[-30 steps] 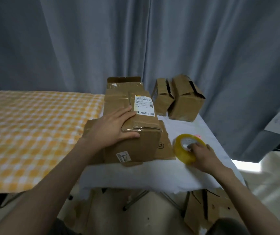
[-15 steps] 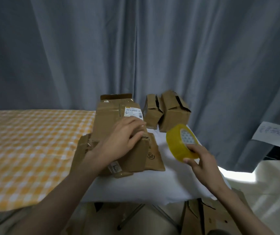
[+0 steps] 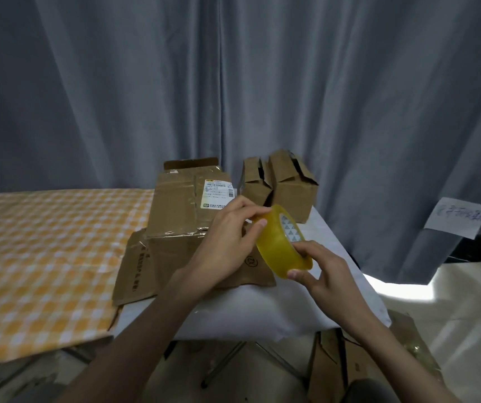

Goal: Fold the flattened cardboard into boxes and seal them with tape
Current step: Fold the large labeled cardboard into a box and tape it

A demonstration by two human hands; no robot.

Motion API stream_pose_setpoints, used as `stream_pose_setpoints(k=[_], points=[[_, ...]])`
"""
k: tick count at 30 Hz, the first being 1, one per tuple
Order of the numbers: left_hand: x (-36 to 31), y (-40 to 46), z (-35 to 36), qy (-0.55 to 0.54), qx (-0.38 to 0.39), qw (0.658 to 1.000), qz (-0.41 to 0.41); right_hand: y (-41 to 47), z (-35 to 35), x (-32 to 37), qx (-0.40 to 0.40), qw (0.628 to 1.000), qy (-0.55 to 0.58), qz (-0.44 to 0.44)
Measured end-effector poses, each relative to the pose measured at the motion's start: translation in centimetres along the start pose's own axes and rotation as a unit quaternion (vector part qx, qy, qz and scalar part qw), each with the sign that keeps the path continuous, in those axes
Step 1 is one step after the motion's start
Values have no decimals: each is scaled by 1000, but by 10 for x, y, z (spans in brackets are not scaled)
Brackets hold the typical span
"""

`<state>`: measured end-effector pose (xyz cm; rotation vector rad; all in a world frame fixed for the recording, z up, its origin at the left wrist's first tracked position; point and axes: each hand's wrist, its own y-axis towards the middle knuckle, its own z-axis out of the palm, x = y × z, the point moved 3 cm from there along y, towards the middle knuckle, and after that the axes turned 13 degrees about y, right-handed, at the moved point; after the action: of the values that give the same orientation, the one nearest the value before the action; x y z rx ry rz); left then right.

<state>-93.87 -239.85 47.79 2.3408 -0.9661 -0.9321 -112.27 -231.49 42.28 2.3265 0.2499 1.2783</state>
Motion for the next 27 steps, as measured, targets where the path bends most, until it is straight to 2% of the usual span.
stream_pose_setpoints(k=[5, 10, 15, 18, 22, 25, 27], points=[[-6, -7, -2, 8, -27, 1000, -2, -1, 1, -2, 13, 1000, -9, 8], [-4, -3, -3, -19, -48, 997, -61, -5, 1, 6, 37, 999, 5, 3], [-8, -3, 3, -1, -1, 997, -74, -3, -8, 10, 112, 990, 64, 54], [-3, -3, -3, -55, 9, 987, -149, 2, -13, 16, 115, 978, 138, 106], [9, -5, -9, -119, 15, 968, -222, 3, -20, 28, 83, 938, 272, 196], [15, -9, -18, -195, 44, 950, -238, 3, -17, 32, 136, 925, 294, 200], [18, -10, -28, -190, 55, 953, -229, 4, -16, 28, 156, 925, 284, 200]])
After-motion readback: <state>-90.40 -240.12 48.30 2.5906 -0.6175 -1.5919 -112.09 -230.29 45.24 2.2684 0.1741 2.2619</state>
